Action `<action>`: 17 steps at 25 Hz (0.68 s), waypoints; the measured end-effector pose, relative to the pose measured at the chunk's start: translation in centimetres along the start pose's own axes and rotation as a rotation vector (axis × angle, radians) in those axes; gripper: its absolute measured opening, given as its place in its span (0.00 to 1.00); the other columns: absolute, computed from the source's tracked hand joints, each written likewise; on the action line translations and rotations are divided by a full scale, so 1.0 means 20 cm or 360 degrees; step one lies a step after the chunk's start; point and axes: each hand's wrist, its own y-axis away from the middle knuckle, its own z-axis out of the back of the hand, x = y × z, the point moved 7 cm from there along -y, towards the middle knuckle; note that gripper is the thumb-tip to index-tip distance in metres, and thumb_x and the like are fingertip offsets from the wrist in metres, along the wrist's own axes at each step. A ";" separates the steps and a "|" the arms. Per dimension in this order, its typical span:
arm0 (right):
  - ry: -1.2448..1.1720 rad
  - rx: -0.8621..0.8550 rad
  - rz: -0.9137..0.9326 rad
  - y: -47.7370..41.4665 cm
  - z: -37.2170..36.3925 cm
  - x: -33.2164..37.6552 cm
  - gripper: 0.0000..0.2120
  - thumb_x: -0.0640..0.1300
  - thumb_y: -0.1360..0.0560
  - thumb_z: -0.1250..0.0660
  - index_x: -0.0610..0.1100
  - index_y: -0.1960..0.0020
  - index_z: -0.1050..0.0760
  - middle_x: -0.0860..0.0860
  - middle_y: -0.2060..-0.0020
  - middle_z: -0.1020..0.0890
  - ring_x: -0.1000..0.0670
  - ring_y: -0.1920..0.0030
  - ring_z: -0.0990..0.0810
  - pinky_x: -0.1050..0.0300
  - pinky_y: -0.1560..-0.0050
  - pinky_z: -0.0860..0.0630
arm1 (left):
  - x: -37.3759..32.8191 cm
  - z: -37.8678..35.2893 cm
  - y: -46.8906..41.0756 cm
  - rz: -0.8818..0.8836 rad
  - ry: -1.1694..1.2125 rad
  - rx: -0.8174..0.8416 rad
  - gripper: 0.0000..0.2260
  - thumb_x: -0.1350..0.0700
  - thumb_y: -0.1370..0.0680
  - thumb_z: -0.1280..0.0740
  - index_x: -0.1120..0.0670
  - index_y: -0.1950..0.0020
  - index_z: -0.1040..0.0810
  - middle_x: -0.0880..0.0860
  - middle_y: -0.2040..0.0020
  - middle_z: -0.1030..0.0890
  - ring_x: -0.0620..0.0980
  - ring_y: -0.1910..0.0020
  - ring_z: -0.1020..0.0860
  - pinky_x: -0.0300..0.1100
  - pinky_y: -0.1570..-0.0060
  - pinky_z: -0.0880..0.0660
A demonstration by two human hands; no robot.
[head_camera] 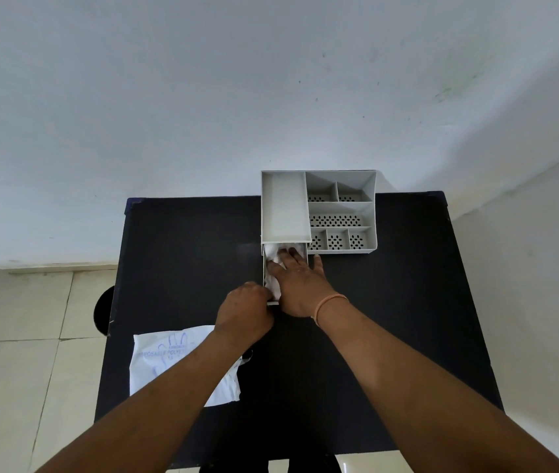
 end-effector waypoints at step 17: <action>0.0269 -0.0126 -0.0050 -0.12 0.02 0.02 0.41 0.54 0.21 0.32 0.49 0.14 0.48 0.49 0.14 0.48 0.40 0.15 0.50 0.21 0.22 0.56 | 0.00 -0.04 0.01 -0.0063 -0.0102 0.0035 0.11 0.57 0.21 0.31 0.51 0.43 0.11 0.54 0.48 0.16 0.53 0.51 0.16 0.43 0.49 0.19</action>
